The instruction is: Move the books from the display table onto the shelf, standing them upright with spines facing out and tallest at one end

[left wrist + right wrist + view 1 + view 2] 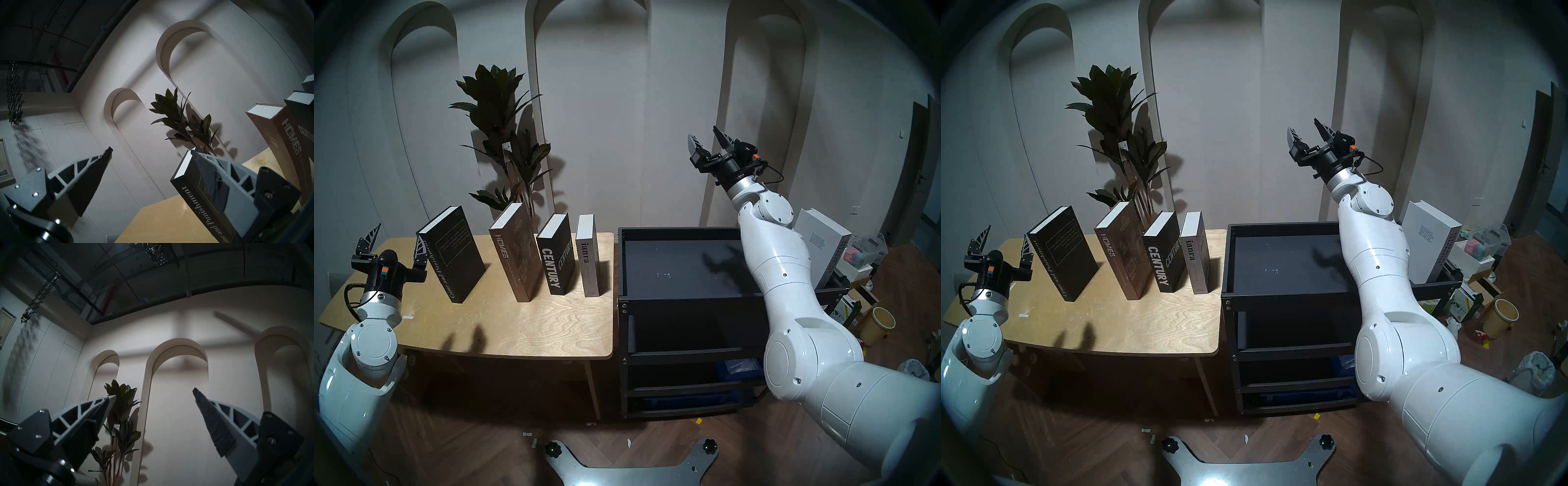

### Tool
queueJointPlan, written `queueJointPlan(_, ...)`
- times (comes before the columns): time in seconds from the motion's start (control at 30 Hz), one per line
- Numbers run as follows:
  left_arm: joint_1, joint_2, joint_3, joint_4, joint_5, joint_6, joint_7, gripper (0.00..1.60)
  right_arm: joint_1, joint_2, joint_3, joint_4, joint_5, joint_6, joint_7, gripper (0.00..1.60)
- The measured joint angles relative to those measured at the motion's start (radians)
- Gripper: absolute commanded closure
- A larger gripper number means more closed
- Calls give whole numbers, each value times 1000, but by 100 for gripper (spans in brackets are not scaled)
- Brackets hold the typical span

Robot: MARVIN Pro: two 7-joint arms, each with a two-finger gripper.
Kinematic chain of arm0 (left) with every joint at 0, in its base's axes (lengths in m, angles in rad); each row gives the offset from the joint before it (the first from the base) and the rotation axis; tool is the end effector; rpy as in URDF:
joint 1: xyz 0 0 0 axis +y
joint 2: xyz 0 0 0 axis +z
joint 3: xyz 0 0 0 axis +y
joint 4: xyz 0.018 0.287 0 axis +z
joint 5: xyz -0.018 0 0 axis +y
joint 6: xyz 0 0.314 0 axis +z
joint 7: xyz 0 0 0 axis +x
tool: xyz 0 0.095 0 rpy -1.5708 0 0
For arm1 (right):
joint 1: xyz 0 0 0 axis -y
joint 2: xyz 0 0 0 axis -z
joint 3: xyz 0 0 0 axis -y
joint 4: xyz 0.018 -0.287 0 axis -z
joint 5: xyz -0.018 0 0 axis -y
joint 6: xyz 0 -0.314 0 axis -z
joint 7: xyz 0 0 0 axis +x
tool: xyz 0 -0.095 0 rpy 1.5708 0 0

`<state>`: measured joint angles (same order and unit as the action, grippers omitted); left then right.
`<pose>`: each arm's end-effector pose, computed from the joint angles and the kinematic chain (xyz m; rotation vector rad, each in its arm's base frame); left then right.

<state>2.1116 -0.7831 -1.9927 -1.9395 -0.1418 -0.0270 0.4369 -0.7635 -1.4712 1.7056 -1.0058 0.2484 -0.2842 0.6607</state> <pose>0.3117 0.2564 -0.1558 -1.4709 0.2494 -1.8039 0.5916 -0.0443 -0.0725 -1.2695 -0.4139 -2.4448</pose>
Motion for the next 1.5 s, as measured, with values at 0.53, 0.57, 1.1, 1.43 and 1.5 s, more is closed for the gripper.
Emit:
queueJointPlan(0.53,0,0,0,1,-5,-2,-2,0,-141,-46,-32,-173,9,-11,-7,0)
queueJointPlan(0.57,0,0,0,1,-5,-2,-2,0,-151,-51,-38,-187,10,-11,-6,0)
queueJointPlan(1.1,0,0,0,1,-10,-2,-4,0,-289,-106,-105,-374,19,-13,14,0)
queueJointPlan(1.43,0,0,0,1,-12,-3,-5,0,-386,-126,-136,-499,24,-14,15,0)
queueJointPlan(1.5,0,0,0,1,-12,-3,-6,0,-408,-130,-143,-526,25,-14,15,0)
